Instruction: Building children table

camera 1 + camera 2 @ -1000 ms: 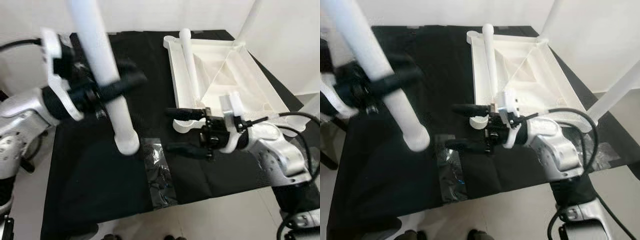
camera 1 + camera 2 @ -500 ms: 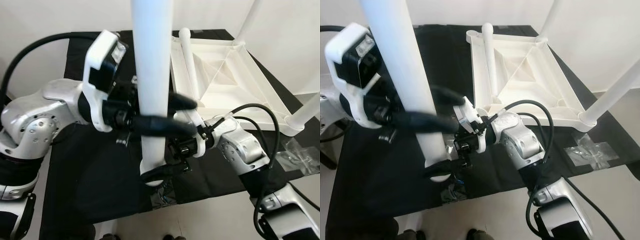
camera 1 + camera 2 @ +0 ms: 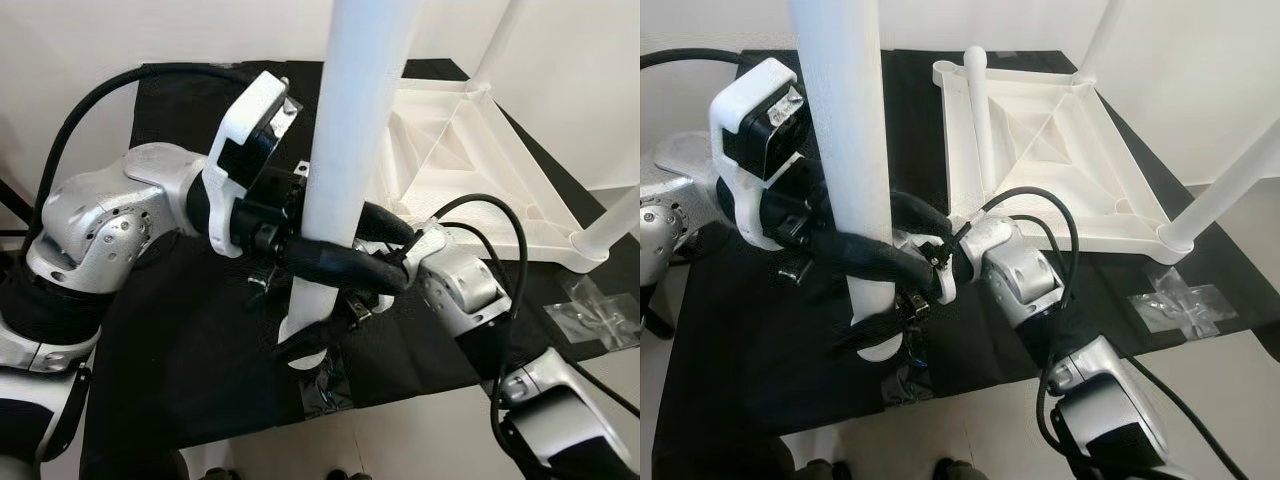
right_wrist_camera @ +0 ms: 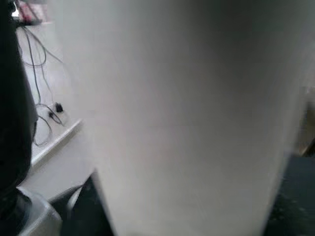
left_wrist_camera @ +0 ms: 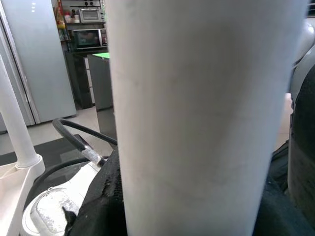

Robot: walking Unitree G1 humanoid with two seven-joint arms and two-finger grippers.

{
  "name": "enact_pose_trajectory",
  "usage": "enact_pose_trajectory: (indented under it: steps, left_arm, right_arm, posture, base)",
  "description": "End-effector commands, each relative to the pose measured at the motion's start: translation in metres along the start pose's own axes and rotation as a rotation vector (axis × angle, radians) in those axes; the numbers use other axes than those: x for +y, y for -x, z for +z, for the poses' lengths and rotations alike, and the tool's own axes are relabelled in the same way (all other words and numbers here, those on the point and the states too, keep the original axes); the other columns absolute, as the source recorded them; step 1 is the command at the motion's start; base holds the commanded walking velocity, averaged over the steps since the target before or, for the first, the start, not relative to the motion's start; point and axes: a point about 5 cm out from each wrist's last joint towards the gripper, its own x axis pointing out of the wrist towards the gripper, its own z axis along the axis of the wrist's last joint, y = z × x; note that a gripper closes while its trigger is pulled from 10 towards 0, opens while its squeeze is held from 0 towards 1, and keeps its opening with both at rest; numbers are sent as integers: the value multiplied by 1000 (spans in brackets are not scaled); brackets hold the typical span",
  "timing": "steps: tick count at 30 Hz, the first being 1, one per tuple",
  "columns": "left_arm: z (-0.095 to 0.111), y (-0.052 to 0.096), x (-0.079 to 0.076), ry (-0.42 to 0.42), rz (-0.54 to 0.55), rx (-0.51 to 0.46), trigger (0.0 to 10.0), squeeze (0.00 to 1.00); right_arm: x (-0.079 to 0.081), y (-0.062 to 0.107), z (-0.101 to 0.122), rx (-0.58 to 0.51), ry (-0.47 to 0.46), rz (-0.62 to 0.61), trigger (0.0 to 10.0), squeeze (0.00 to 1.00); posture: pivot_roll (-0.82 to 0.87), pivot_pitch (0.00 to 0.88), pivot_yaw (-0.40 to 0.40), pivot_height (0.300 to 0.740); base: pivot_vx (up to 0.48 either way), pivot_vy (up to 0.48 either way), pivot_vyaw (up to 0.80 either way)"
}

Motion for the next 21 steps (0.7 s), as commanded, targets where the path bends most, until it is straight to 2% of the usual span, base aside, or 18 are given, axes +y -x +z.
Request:
enact_pose_trajectory:
  steps: [1,8,9,10,11,12,15,17,18,19,20,21]
  left_arm:
    - [0,-14,-1,-14,-77,-11,0,0]
    - [3,-12,3,-31,-72,-15,0,0]
    - [4,-10,6,-23,-52,-15,10000,447]
    - [4,-10,6,-23,-52,-15,10000,447]
    - [7,-7,10,-14,-19,-35,10000,1000]
    - [11,-1,16,-27,44,-58,10000,1000]
    - [14,3,19,-37,86,-75,10000,1000]
    - [20,19,25,-81,223,-101,10000,1000]
    - [24,33,28,-105,318,-115,10000,1000]
    - [24,33,28,-105,318,-115,10000,1000]
    - [26,43,30,-120,382,-125,10000,1000]
    - [26,43,30,-120,382,-125,10000,1000]
  right_arm:
    - [-3,-5,4,1,7,8,0,0]
    - [-4,-4,0,9,1,-11,0,0]
    - [-6,-4,-1,4,4,-32,0,0]
    - [-6,-4,-1,4,4,-32,0,0]
    - [-7,-3,-1,-7,9,-56,0,0]
    - [-8,-1,-1,-23,15,-96,0,0]
    - [-9,0,-1,-33,18,-122,0,0]
    - [-13,6,-2,-52,27,-215,0,0]
    - [-16,13,-2,-60,34,-288,0,0]
    - [-16,13,-2,-60,34,-288,0,0]
    - [-18,17,-3,-65,39,-337,0,0]
    - [-18,17,-3,-65,39,-337,0,0]
  posture:
    - [83,186,-102,740]
    - [77,183,-100,740]
    - [77,182,-100,740]
    - [77,182,-100,740]
    - [78,182,-101,740]
    - [78,182,-100,740]
    - [78,182,-100,740]
    - [80,179,-99,740]
    - [84,180,-100,740]
    - [84,180,-100,740]
    - [85,180,-100,740]
    - [85,180,-100,740]
  base:
    - [0,0,0]
    - [0,0,0]
    - [0,0,0]
    - [0,0,0]
    - [0,0,0]
    - [0,0,0]
    - [0,0,0]
    - [0,0,0]
    - [0,0,0]
    - [0,0,0]
    - [0,0,0]
    - [0,0,0]
